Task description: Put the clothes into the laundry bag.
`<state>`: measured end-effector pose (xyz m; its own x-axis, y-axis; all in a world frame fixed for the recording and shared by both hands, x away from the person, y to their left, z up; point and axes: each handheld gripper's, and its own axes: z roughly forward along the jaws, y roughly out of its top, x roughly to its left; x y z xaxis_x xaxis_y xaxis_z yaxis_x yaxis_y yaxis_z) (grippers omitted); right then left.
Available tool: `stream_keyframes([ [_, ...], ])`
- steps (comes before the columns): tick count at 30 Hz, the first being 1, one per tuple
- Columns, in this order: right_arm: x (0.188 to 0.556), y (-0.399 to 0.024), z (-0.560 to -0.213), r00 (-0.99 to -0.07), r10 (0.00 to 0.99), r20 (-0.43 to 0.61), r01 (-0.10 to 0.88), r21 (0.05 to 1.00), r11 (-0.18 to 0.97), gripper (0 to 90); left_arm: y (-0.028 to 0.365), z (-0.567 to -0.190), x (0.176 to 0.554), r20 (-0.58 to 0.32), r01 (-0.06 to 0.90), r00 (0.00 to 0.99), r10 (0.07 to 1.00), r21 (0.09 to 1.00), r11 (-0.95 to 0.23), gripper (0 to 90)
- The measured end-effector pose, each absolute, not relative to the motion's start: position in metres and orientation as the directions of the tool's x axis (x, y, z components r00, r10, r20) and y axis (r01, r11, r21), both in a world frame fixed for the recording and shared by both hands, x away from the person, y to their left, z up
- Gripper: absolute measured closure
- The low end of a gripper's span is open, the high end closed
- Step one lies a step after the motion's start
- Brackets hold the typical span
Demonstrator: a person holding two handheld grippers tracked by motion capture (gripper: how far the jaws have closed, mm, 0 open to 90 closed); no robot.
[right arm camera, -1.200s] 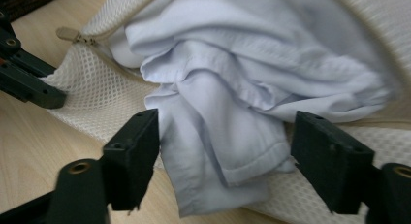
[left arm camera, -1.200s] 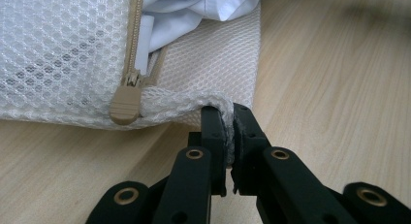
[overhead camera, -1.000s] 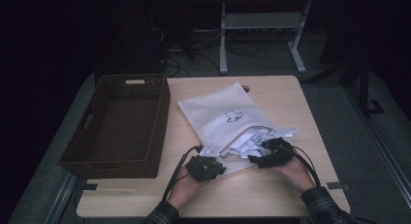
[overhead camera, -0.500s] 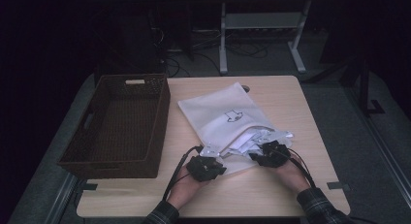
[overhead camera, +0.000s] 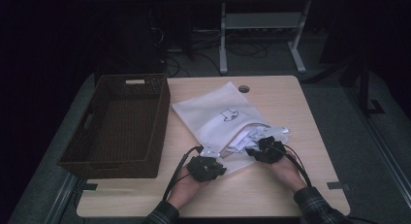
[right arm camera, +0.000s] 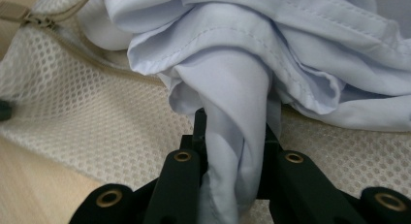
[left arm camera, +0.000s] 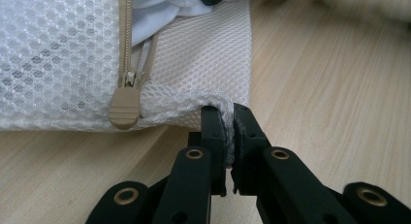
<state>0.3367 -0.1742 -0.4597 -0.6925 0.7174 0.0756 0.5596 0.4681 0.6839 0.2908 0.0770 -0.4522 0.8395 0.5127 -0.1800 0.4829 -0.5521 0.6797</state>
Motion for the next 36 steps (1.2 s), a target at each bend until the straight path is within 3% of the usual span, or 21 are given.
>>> stream_keyframes([
  [36, 0.392, -0.140, -0.455, -0.663, 0.746, 0.061, 0.537, 0.734, 0.417, 78.0, 0.073, -0.452, 0.287, -0.203, 0.481, 0.852, 0.483, 0.667, -0.568, 85.7],
])
